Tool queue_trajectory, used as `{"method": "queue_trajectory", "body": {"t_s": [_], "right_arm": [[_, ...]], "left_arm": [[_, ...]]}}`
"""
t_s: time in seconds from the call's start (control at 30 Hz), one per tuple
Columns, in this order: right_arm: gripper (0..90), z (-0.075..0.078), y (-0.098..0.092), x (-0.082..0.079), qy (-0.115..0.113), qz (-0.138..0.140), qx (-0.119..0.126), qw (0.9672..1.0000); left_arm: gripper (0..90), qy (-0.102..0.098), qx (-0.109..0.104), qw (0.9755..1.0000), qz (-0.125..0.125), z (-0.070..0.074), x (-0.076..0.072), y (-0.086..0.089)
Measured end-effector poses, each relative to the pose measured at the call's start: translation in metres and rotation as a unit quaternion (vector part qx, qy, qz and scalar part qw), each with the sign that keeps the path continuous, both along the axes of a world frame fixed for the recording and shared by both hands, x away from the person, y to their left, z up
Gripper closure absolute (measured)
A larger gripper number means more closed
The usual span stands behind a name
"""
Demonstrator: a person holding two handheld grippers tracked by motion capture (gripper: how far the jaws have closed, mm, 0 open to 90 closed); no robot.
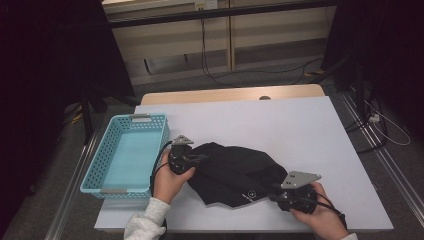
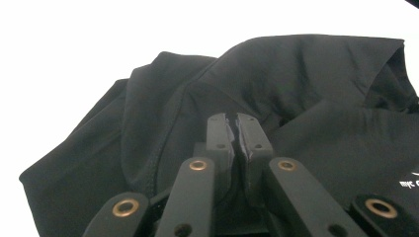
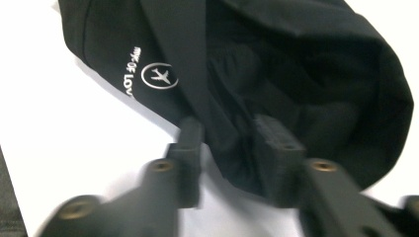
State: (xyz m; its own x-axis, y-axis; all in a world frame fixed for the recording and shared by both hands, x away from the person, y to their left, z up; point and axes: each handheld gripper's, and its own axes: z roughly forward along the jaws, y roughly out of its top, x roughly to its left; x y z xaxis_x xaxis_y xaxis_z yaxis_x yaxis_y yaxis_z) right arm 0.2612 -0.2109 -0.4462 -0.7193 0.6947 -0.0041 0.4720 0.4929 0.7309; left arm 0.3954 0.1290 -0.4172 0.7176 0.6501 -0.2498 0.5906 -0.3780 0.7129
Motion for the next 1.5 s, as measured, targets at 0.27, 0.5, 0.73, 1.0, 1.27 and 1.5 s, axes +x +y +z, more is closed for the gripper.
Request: {"method": "queue_trajectory", "body": {"t_s": [0.27,0.5,0.73,1.0,1.27,1.5], "right_arm": [[88.4,0.009,-0.022,0.005,-0.015,-0.036,0.016,0.9991],[87.9,0.008,-0.054,0.015,-0.01,-0.051,0.046,0.9976],[79.8,-0.004,-0.045,0.013,0.026,-0.007,0.029,0.9992],[72.0,-0.003,-0.038,0.012,0.028,-0.009,0.05,0.9983],[73.3,-0.004,-0.038,0.011,0.035,-0.01,0.052,0.998],[76.8,-0.004,-0.037,0.011,0.039,-0.008,0.05,0.998]], "left_arm": [[85.6,0.004,-0.028,0.9995,-0.016,0.005,-0.003,-0.006],[85.6,0.027,-0.036,0.9974,-0.056,0.002,-0.011,-0.025],[82.0,0.039,-0.029,0.9963,-0.071,-0.007,-0.014,-0.033],[68.8,0.037,-0.036,0.9969,-0.06,-0.008,-0.011,-0.031],[43.9,-0.019,-0.058,0.9969,-0.05,0.007,0.004,-0.029],[47.9,-0.025,-0.014,0.9956,-0.089,-0.008,0.011,-0.052]]}}
